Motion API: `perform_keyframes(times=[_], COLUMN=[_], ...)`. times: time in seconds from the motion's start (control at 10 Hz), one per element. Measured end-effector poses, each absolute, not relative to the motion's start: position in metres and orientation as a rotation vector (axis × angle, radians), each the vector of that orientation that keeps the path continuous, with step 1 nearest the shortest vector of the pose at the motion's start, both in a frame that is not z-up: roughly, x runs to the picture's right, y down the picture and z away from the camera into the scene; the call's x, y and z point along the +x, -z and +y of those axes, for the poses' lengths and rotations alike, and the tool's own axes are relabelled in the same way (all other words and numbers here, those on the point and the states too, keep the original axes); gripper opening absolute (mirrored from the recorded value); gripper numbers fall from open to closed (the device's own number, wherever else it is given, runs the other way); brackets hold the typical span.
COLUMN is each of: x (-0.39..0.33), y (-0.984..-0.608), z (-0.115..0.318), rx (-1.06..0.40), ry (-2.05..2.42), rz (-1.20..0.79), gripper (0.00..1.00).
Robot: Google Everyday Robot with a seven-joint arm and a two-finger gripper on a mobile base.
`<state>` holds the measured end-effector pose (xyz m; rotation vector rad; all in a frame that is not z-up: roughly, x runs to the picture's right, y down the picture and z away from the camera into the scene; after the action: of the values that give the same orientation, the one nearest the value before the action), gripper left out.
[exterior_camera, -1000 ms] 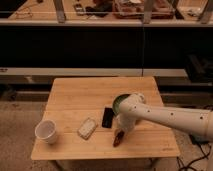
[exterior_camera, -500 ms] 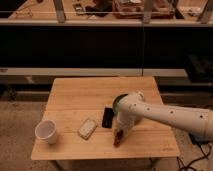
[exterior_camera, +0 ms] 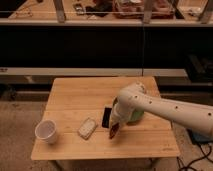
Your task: Place the pepper on the white sponge
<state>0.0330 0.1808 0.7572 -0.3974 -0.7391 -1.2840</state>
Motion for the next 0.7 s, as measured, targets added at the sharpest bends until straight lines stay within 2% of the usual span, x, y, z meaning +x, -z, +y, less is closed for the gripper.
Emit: perform_keyframes(times=[0.3, 0.7], x=[-0.022, -0.073], y=[-0.758, -0.766], z=[0.166, 0.172], rx=[-0.359, -0.348], ry=[1.321, 1.351], rz=[-0.826, -0.922], gripper=[0.11, 0.11])
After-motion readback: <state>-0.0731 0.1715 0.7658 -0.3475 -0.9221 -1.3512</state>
